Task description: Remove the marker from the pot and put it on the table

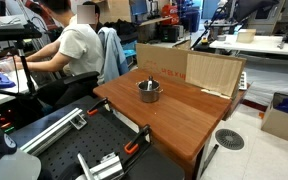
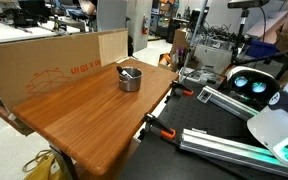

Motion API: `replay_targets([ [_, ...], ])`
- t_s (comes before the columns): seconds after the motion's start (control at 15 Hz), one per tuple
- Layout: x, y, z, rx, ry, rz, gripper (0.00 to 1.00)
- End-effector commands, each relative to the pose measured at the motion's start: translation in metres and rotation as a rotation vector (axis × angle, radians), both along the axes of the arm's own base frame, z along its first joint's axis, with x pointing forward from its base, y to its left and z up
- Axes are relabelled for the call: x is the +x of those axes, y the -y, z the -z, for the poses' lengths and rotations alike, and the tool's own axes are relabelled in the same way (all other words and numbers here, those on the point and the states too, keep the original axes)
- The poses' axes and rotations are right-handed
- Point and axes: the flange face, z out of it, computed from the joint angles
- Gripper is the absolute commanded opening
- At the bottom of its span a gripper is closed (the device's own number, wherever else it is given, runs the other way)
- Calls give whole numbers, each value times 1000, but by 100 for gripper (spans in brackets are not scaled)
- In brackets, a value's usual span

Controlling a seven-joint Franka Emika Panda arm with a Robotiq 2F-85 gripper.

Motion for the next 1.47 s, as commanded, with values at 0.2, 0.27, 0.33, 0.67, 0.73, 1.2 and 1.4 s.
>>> replay_targets([
  [0.2,11,19,16,45,-21,-10,100],
  [0.27,15,27,22,54,-32,-7,100],
  [0.33,19,35,28,71,-50,-10,100],
  [0.67,39,71,79,88,-115,-5,100],
  [0.73,43,77,92,81,-126,4,100],
  [1.2,68,109,178,68,-235,6,100],
  [1.4,75,124,200,68,-263,-38,100],
])
